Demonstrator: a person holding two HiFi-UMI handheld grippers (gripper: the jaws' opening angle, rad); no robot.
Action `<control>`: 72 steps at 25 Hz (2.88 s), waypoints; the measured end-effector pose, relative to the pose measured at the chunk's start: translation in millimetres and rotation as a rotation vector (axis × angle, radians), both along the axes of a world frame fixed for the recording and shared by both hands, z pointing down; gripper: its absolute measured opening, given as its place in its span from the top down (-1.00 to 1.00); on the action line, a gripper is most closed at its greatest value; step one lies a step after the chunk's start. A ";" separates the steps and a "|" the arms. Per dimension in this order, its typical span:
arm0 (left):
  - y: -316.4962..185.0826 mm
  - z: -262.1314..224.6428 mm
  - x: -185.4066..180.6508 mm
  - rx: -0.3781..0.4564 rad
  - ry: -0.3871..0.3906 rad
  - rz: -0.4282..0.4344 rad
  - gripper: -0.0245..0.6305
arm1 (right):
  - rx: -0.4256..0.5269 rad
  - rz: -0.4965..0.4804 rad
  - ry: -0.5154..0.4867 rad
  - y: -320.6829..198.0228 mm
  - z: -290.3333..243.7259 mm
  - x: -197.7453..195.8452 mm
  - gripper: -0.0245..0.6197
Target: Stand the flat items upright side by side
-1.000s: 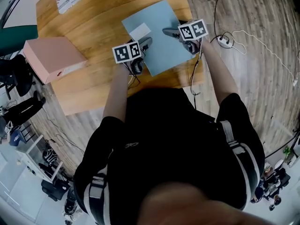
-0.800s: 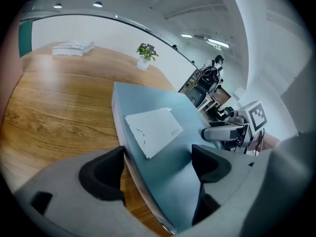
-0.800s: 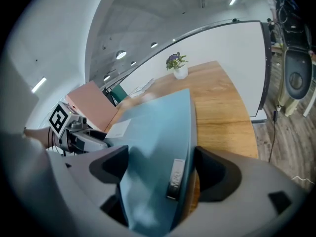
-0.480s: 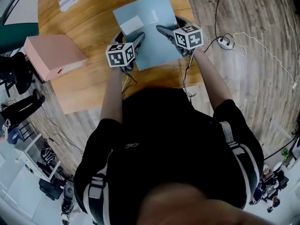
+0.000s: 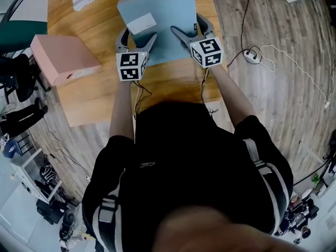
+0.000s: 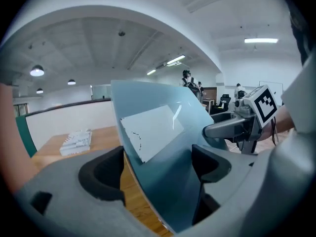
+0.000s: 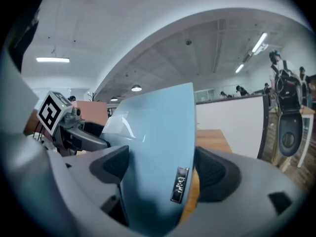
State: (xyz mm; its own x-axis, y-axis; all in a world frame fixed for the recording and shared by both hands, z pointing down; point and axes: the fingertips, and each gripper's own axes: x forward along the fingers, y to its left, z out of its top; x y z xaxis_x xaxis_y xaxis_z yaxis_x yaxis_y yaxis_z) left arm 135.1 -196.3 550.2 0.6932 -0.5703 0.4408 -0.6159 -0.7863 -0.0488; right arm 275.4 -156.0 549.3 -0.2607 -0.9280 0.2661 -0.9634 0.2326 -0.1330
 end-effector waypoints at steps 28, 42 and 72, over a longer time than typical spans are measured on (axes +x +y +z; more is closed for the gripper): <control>54.0 -20.3 -27.9 0.240 -0.079 -0.009 -0.30 | 0.143 -0.287 0.190 82.3 -33.7 -26.7 -0.42; 56.2 -22.8 -25.6 0.214 -0.082 -0.010 -0.30 | -0.058 -0.866 0.257 64.3 -58.7 -10.2 -0.34; 56.9 -80.7 -190.7 0.320 -0.494 -0.270 -0.30 | 0.080 -0.467 0.110 43.5 -62.2 -115.1 0.01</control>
